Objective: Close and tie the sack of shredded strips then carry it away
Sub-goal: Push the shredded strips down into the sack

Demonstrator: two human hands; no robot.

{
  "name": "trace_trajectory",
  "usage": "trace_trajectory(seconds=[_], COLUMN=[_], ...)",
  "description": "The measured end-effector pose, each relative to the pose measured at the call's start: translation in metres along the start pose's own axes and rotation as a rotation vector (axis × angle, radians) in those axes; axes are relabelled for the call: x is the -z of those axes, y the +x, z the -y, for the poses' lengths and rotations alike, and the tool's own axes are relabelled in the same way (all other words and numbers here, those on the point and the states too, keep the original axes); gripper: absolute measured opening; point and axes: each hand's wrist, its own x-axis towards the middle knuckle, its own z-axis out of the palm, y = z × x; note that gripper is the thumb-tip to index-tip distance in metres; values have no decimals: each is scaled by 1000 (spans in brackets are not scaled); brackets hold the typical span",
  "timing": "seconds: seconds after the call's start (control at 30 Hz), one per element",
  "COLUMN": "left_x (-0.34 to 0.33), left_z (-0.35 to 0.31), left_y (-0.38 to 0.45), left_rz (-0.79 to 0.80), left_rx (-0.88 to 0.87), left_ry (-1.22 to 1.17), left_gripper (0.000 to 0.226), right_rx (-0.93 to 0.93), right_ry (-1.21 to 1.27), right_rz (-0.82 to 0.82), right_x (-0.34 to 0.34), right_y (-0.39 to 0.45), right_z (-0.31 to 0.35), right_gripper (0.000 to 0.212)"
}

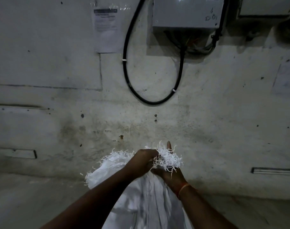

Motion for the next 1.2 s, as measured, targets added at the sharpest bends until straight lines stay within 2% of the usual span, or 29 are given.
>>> trace_trajectory(seconds=[0.1,0.17,0.23,0.3,0.37,0.43,0.53,0.57,0.63,0.77,0.97,1.1,1.2], left_x=[5,13,20,21,17,14,11,9,8,3,-7,-11,-13], left_z=[-2,5,22,39,49,53,59,59,56,51,34,20,12], left_y=[-6,-11,-19,-30,-37,-41,-49,-51,-53,-49,-31,-17,-8], left_rz=[-6,90,244,338,293,222,191,169,120,-35,-160,-125,-91], left_rx=[115,151,147,171,230,278,312,321,337,325,300,226,179], left_ry=[-148,-168,-54,91,170,273,378,359,311,248,109,45,32], left_gripper=[42,66,89,86,65,48,47,46,42,21,25,22,18], right_rx=[7,-20,-85,-162,-203,-257,-305,-309,-303,-221,-169,-198,-194], right_ry=[-70,-95,-44,35,75,125,165,169,166,124,205,231,160], right_rz=[22,13,-38,-71,-90,-122,-119,-113,-115,-129,-99,49,64], right_x=[1,4,9,13,16,19,24,25,28,29,14,8,-2], right_y=[-4,-9,-13,-16,-18,-19,-22,-23,-22,-22,-22,-21,-18], right_z=[1,1,-5,-9,-13,-15,-19,-18,-19,-21,-20,-21,-26], right_gripper=[110,81,54,44,39,38,48,49,40,37,31,63,72])
